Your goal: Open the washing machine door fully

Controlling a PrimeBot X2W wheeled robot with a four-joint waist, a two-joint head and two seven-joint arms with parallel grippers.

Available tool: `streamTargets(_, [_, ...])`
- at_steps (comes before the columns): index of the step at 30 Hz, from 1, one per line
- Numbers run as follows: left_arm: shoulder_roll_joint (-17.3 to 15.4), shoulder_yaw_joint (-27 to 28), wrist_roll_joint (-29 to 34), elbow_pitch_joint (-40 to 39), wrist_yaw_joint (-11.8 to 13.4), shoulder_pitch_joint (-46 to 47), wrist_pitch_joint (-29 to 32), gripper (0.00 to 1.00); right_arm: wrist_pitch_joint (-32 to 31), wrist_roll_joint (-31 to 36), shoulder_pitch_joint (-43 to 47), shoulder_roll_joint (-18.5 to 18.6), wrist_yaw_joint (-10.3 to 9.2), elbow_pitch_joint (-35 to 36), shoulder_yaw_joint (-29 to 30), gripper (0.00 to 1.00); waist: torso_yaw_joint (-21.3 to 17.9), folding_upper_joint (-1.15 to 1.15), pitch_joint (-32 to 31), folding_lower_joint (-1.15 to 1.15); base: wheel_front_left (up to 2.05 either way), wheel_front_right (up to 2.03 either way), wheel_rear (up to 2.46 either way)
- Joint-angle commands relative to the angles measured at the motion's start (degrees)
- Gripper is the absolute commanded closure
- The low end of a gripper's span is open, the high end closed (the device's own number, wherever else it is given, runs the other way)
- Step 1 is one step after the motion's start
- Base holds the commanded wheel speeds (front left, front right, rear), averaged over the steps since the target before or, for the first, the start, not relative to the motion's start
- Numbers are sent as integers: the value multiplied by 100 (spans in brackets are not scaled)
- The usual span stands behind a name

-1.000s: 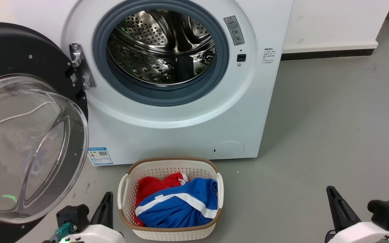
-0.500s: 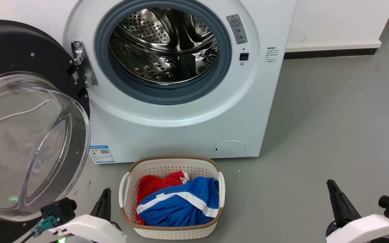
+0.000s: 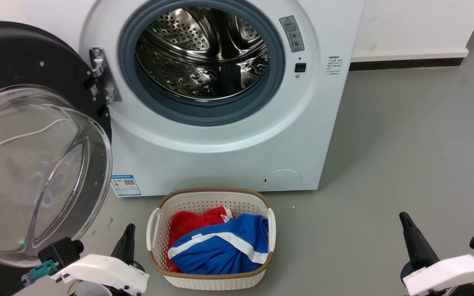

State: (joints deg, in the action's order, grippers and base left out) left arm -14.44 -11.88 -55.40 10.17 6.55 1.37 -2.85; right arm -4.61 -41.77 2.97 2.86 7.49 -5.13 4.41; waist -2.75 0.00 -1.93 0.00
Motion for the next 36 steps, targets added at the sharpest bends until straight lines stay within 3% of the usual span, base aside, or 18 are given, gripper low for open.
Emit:
streamTargets(1, [14,119,-164,-46,-69,173,31,100,-16,-245,-183,2,0,28,20,100,6,0,4,0,0,0,0])
streamTargets(36, [546,933,-1893,155,-723,341,451,100,-97,-2573,-575,2,0,-413,115,100,110,0,84,0,0,0,0])
